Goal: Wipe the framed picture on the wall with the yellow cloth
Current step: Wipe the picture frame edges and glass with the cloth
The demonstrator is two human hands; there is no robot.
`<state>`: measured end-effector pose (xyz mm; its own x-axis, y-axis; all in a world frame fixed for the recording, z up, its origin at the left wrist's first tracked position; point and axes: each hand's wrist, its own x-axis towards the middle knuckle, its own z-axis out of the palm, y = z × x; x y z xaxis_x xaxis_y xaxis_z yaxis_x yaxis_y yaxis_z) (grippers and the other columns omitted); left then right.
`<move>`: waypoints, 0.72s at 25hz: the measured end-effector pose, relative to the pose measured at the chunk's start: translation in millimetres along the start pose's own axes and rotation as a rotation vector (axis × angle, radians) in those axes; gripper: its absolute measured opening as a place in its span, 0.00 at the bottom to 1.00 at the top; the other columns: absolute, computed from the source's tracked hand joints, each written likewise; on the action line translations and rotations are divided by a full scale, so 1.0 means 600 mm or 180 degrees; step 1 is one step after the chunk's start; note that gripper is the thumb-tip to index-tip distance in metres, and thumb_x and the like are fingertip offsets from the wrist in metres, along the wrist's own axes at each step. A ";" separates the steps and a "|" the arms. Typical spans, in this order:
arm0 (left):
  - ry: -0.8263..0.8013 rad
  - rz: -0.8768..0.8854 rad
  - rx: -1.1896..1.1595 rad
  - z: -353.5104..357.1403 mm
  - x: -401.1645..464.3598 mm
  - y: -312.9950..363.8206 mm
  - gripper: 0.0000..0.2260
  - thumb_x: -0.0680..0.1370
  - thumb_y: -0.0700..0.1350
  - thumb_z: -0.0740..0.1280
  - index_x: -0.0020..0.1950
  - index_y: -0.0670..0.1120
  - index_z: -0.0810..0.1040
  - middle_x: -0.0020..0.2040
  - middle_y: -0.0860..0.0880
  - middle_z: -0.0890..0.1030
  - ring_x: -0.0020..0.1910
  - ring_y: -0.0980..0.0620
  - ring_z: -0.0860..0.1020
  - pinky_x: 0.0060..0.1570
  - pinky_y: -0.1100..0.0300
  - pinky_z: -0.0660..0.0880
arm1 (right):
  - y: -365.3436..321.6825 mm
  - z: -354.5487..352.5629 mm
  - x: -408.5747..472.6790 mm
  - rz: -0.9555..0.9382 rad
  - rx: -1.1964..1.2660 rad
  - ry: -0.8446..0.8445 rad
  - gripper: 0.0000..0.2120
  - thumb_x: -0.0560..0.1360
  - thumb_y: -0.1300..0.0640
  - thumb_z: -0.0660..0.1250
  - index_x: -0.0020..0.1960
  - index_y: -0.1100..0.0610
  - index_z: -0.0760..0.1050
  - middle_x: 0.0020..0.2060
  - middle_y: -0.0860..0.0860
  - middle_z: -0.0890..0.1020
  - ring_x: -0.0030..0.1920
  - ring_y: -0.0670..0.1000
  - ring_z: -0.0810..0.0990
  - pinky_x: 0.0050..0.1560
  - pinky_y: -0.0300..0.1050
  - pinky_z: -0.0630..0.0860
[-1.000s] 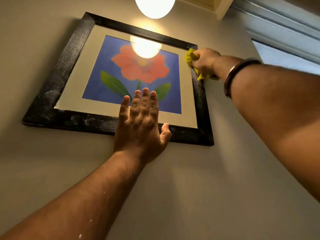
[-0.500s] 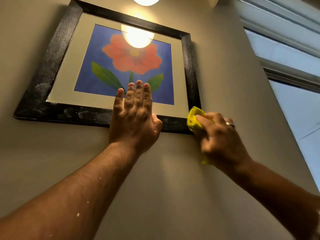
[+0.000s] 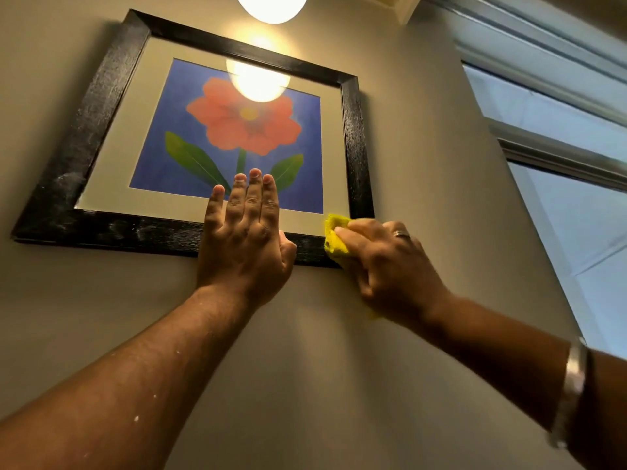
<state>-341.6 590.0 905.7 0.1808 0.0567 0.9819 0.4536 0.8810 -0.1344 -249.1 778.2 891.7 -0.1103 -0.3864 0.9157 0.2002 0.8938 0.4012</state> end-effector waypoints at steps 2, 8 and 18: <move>-0.0008 -0.0003 0.0008 0.000 0.001 0.000 0.34 0.74 0.52 0.48 0.79 0.41 0.50 0.80 0.40 0.53 0.79 0.42 0.52 0.76 0.43 0.44 | 0.047 -0.009 0.050 0.0397 0.0028 -0.0027 0.25 0.74 0.55 0.60 0.71 0.48 0.66 0.70 0.53 0.71 0.59 0.64 0.72 0.58 0.58 0.75; -0.0002 -0.0017 0.0024 0.003 0.001 -0.002 0.34 0.74 0.52 0.48 0.79 0.41 0.52 0.79 0.40 0.55 0.79 0.41 0.54 0.76 0.42 0.46 | 0.070 -0.016 0.131 0.0817 0.0366 -0.0150 0.25 0.73 0.56 0.58 0.70 0.50 0.66 0.69 0.55 0.70 0.64 0.65 0.69 0.64 0.59 0.70; 0.0038 -0.0083 -0.0223 0.006 0.001 -0.003 0.34 0.74 0.51 0.51 0.79 0.41 0.52 0.79 0.40 0.55 0.79 0.42 0.53 0.77 0.41 0.48 | -0.029 -0.006 0.065 0.0175 -0.0091 0.0065 0.12 0.74 0.53 0.61 0.56 0.50 0.75 0.53 0.57 0.76 0.48 0.62 0.73 0.44 0.52 0.73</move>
<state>-345.5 590.2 906.9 0.1784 0.0282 0.9836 0.5182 0.8470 -0.1183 -253.4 746.4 920.7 -0.0784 -0.3417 0.9365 0.2331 0.9071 0.3505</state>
